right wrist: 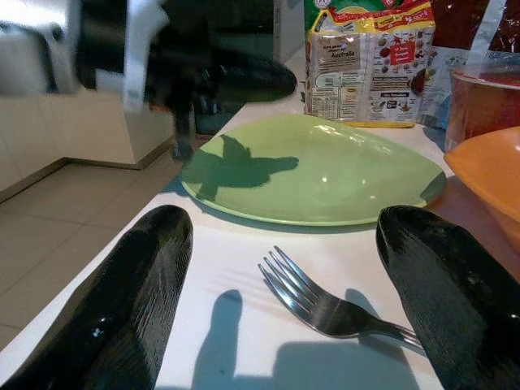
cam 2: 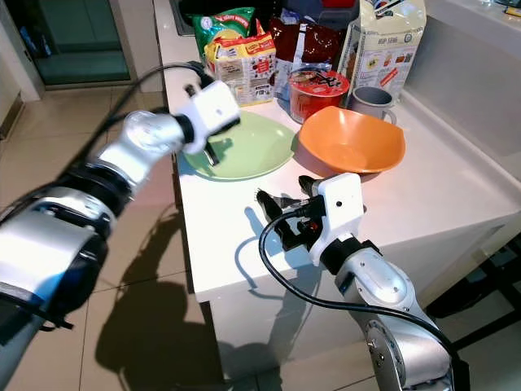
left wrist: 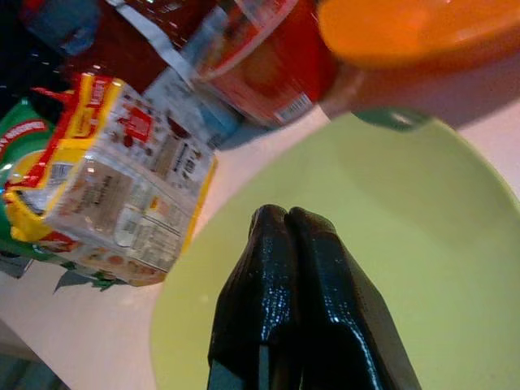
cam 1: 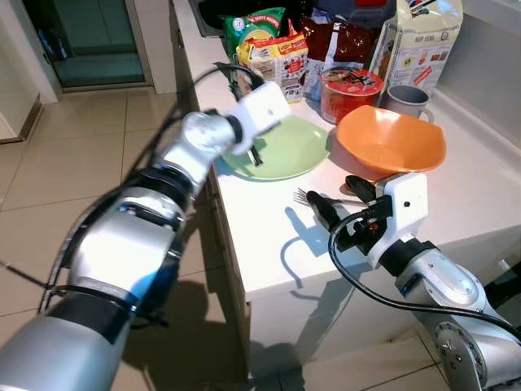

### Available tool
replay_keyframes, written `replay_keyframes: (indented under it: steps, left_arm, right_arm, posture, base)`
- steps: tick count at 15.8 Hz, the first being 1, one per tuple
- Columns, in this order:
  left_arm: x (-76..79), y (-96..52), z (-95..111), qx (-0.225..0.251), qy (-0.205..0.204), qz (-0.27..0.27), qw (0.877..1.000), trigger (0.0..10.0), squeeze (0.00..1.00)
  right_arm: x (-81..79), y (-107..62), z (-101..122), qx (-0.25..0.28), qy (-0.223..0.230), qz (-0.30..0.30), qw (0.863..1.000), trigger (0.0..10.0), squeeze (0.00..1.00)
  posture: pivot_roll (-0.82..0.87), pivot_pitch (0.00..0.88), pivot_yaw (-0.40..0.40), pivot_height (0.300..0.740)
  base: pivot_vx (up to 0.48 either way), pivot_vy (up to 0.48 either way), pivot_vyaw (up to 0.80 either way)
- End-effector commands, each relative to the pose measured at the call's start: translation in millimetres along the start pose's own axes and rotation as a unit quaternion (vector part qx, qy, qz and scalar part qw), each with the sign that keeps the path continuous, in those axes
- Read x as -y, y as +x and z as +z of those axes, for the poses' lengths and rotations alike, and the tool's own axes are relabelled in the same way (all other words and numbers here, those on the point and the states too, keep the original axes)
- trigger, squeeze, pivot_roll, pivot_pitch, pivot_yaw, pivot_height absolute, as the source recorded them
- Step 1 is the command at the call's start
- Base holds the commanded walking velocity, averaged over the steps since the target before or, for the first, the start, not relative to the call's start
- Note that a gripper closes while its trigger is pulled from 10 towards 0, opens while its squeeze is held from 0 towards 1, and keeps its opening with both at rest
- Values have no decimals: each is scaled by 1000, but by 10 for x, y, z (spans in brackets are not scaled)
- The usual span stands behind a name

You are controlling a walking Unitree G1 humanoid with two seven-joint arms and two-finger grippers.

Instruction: Setting the table

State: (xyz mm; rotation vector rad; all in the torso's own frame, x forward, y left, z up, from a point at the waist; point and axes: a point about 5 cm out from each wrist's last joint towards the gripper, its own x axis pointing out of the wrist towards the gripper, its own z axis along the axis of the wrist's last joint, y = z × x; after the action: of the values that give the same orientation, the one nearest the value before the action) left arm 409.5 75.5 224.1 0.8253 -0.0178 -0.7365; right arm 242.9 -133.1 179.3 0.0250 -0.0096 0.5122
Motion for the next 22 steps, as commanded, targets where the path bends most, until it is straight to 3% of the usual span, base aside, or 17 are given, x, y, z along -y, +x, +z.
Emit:
replay_keyframes:
  steps: [1, 4, 9, 13, 22]
  left_arm:
    - [93, 21, -94, -28, 12, -4, 1000, 10000, 0]
    - [209, 49, -184, -57, 25, -10, 998, 10000, 0]
    - [317, -14, -392, -108, 32, -80, 990, 10000, 0]
    - [328, -119, -559, -148, 36, -134, 979, 10000, 0]
    - [195, -288, -737, -190, 34, -149, 970, 10000, 0]
  right_arm:
    - [23, -10, 19, 1, -7, -6, 1000, 10000, 0]
    - [30, -19, 32, 4, -9, -12, 1000, 10000, 0]
    - [29, -34, 32, 3, -9, -13, 1000, 10000, 0]
    - [21, -7, 29, 5, -7, -9, 1000, 10000, 0]
    - [29, 39, 28, 8, -7, -5, 1000, 10000, 0]
  posture:
    - [-135, 0, 6, 740]
    - [-149, 0, 22, 740]
    - [-150, 0, 26, 740]
    - [-133, 0, 19, 740]
    - [-116, 0, 5, 740]
  base:
    - [0, 0, 0]
    - [0, 0, 0]
    - [0, 0, 0]
    - [0, 0, 0]
    - [0, 0, 0]
